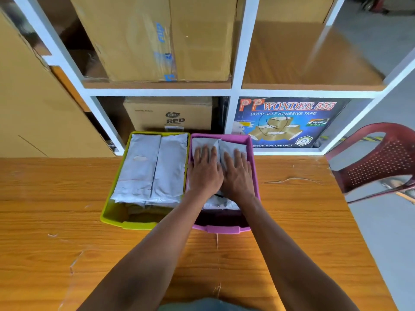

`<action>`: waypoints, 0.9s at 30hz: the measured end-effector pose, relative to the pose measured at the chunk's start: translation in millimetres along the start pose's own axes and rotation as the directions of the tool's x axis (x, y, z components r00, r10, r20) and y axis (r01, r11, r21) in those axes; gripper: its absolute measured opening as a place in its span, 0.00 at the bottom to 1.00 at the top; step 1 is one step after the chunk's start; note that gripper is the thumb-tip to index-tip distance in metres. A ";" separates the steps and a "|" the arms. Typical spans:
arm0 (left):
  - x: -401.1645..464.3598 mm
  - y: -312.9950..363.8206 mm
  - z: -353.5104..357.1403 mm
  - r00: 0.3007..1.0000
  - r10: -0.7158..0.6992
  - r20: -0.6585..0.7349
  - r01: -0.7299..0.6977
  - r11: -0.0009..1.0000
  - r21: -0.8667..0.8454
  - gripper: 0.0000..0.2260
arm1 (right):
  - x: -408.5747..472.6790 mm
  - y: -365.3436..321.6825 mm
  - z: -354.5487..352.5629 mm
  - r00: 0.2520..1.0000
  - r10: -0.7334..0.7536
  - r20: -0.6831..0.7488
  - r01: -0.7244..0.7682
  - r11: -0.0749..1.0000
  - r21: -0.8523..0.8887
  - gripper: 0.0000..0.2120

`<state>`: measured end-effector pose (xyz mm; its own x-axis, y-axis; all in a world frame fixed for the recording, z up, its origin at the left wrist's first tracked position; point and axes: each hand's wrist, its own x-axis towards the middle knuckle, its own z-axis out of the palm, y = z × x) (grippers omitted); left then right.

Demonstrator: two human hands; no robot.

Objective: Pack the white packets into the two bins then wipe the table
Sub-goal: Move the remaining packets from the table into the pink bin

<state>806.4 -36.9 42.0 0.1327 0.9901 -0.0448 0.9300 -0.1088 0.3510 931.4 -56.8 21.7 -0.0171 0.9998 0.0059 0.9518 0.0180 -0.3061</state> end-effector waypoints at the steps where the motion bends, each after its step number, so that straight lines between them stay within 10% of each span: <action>1: 0.2 1.5 0.9 1.000 -0.005 -0.001 0.005 1.000 -0.005 0.29 | 1.0 1.9 1.8 1.000 -0.005 -0.010 0.005 1.000 0.007 0.39; 27: 11.1 -19.1 41.5 0.981 0.164 -0.104 -0.147 0.977 0.153 0.31 | 27.1 28.0 50.6 0.960 -0.107 -0.259 0.126 0.990 0.057 0.30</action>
<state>804.4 -27.5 -4.0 0.2469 0.9627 0.1111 0.9417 -0.2654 0.2067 942.1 -29.2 -34.8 -0.0391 0.9578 0.2848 0.9232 0.1437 -0.3564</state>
